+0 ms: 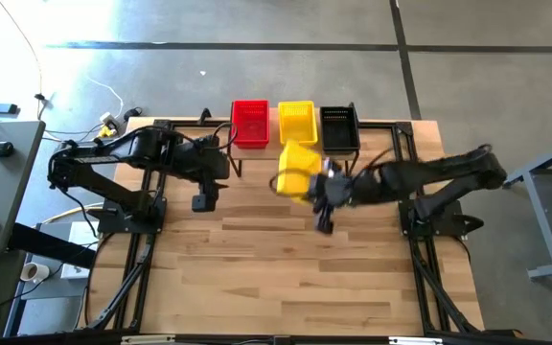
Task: Stack baskets on shelf by color
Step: Stack the yellow bin on top of the other yellow bins on the shelf
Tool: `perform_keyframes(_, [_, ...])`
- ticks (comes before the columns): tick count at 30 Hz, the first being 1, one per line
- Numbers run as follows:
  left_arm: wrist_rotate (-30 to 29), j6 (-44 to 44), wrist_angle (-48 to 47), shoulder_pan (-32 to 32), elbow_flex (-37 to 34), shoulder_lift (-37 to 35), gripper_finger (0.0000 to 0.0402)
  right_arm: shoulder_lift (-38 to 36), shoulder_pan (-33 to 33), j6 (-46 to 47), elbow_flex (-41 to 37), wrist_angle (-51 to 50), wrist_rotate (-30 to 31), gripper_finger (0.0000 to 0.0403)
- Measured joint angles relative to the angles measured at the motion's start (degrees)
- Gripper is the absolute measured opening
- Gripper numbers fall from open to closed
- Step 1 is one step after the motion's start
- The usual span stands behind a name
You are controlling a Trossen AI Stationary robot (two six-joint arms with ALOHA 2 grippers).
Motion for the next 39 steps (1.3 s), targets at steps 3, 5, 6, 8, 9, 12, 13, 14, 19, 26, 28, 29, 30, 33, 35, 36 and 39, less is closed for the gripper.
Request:
perform_keyframes(3, [0.0, 2.51, 2.63, 1.79, 0.0, 0.0, 0.016, -2.35, -4.27, -6.7, 0.0, -0.2, 0.93, 0.0])
perform_keyframes(5, [-0.07, 4.06, 4.57, 3.16, 0.0, 0.0, 0.016, -3.5, -7.4, -11.08, 0.0, -0.26, 1.04, 0.0])
perform_keyframes(6, [-0.07, 4.66, 5.47, 4.05, 0.0, 0.0, 0.016, -3.97, -8.82, -13.33, 0.0, -0.26, 1.05, 0.0])
perform_keyframes(8, [-0.12, 5.46, 7.35, 5.64, 0.0, 0.0, 0.016, -4.53, -11.86, -17.85, 0.0, -0.12, 1.23, 0.0])
perform_keyframes(9, [-0.14, 5.52, 8.14, 6.51, 0.0, 0.0, 0.016, -4.62, -13.33, -20.29, 0.0, 0.07, 1.25, 0.0])
perform_keyframes(12, [-0.13, 5.52, 10.14, 8.98, 0.0, 0.0, 0.016, -4.6, -17.44, -28.03, 0.0, 1.12, 1.37, 0.0])
perform_keyframes(13, [-0.15, 5.6, 10.44, 9.72, 0.0, 0.0, 0.016, -4.58, -18.71, -30.72, 0.0, 1.83, 1.35, 0.0])
perform_keyframes(14, [-0.15, 5.87, 10.54, 10.48, 0.0, 0.0, 0.016, -4.54, -20.01, -33.23, 0.0, 2.46, 1.27, 0.0])
perform_keyframes(19, [-0.15, 6.54, 10.54, 14.07, 0.0, 0.0, 0.016, -4.44, -26.1, -41.9, 0.0, 5.82, 0.76, 0.0])
perform_keyframes(26, [-0.15, 6.51, 10.56, 17.46, 0.0, 0.0, 0.016, -3.34, -33.31, -50.6, 0.0, 8.88, -1.86, 0.0])
perform_keyframes(28, [-0.13, 6.5, 10.58, 18.19, 0.0, 0.0, 0.016, -2.47, -34.65, -51.55, 0.34, 10.47, -2.89, 0.0])
perform_keyframes(29, [-0.14, 6.52, 10.58, 18.48, 0.0, 0.0, 0.016, -1.76, -35.29, -51.63, 1.06, 10.21, -3.39, 0.0])
perform_keyframes(30, [-0.14, 6.52, 10.61, 18.74, 0.0, 0.0, 0.016, -0.94, -35.79, -51.52, 2.09, 9.65, -4.02, 0.0])
perform_keyframes(33, [-0.12, 6.52, 10.61, 19.64, 0.0, 0.0, 0.016, 1.82, -36.55, -51.26, 6.5, 6.3, -5.78, 0.0])
perform_keyframes(35, [-0.11, 6.5, 10.6, 20.19, 0.0, 0.0, 0.016, 3.82, -36.68, -50.98, 9.91, 3.09, -6.62, 0.0])
perform_keyframes(36, [-0.09, 6.5, 10.6, 20.51, 0.0, 0.0, 0.016, 4.9, -36.7, -50.29, 11.61, 1.28, -7.11, 0.0])
perform_keyframes(39, [-0.1, 6.48, 10.61, 21.16, 0.0, 0.0, 0.016, 8.22, -36.7, -48.34, 16.71, -4.58, -8.57, 0.0])
